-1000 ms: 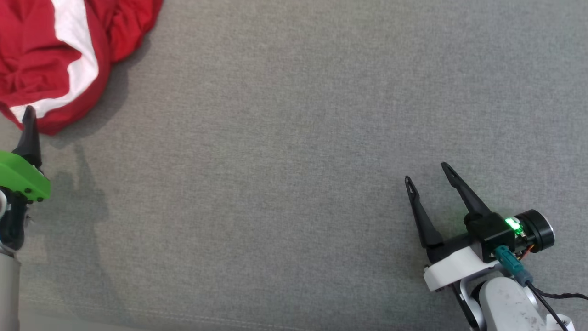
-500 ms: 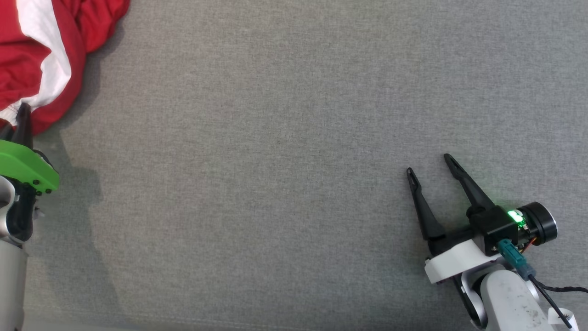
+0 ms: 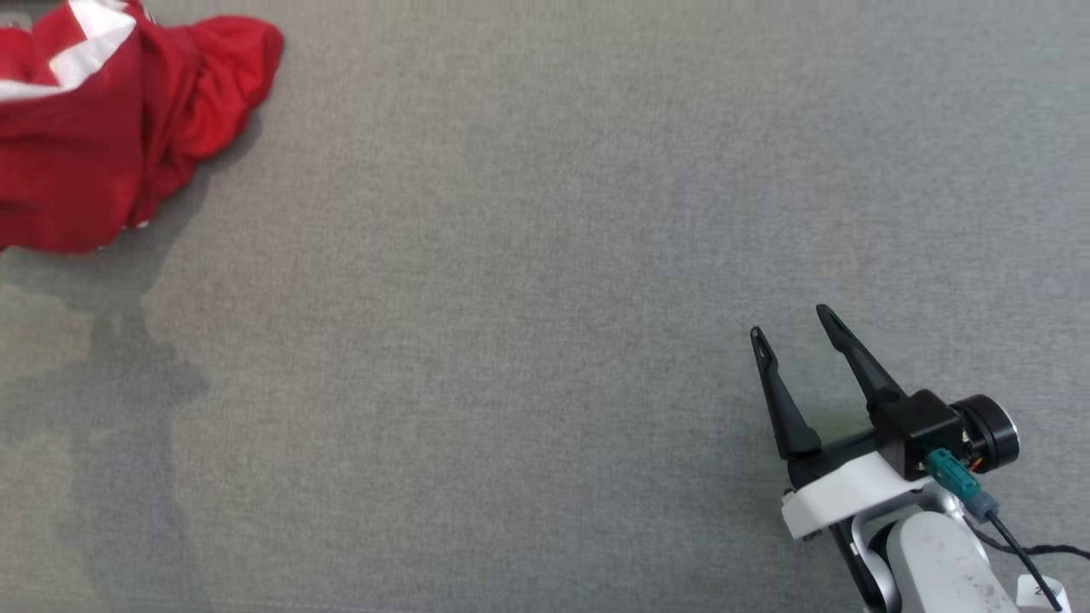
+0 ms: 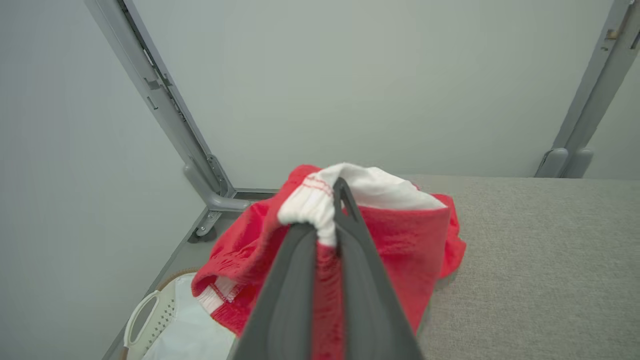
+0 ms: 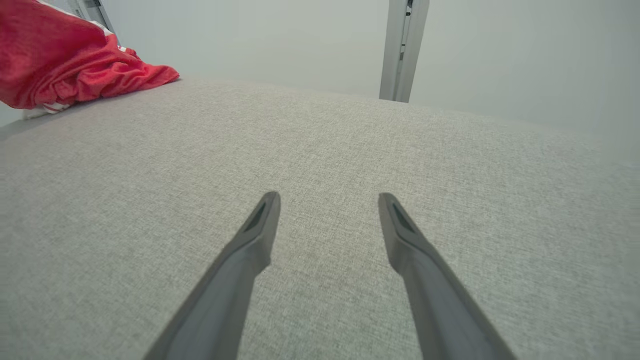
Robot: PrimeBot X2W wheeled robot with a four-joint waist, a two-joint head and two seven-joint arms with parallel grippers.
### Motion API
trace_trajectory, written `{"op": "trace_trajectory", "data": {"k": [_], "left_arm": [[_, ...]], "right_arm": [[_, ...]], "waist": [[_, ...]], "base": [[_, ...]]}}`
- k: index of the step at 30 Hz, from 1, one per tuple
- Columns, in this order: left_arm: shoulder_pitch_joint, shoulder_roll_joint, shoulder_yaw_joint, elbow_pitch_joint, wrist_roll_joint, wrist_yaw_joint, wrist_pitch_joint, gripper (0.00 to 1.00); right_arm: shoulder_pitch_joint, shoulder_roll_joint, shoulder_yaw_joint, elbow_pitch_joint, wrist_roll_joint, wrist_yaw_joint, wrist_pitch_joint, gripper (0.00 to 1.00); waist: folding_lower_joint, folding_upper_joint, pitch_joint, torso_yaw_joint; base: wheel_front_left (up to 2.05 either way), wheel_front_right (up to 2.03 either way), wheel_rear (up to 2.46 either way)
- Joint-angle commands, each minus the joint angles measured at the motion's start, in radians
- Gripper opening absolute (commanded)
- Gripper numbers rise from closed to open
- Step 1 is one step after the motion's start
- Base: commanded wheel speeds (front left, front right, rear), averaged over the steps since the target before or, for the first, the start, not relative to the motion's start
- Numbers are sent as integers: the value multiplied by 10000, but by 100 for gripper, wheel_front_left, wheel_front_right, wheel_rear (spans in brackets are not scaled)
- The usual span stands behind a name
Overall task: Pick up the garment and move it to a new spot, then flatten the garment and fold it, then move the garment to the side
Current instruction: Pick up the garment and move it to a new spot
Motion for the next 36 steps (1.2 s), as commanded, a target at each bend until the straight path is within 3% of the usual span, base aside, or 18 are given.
{"op": "trace_trajectory", "data": {"k": [1,6,9,17,25,31,36], "left_arm": [[-247,235,-54,-290,194,55,99,0],[-699,776,-444,-1472,646,-34,574,0],[-1113,826,-864,-2042,908,-114,885,0],[-2435,145,-2117,-2801,1235,-247,1361,0],[-3738,-1044,-4210,-3130,1203,-324,1254,0],[-4444,-1718,-5768,-3404,568,-310,626,0],[-3928,-1912,-6502,-3023,30,-311,-94,0]], "right_arm": [[188,-40,-16,43,110,-3,-4,100],[436,-38,18,184,539,-3,-4,100],[622,-40,-41,221,697,-3,-4,100],[874,-37,-348,263,905,-3,-4,100],[903,-37,-718,215,1041,-3,-4,100],[755,-34,-903,161,1102,-3,-4,100],[696,-37,-1012,104,1173,-3,-4,100]], "waist": [[-1,0,-818,-369],[-1,0,-1663,-928],[-1,0,-2048,-1302],[-1,0,-2611,-2471],[-1,0,-2518,-3459],[-1,0,-2286,-3784],[-1,0,-2110,-3801]], "base": [[0,0,0],[0,0,0],[0,0,0],[0,0,0],[0,0,0],[0,0,0],[0,0,0]]}}
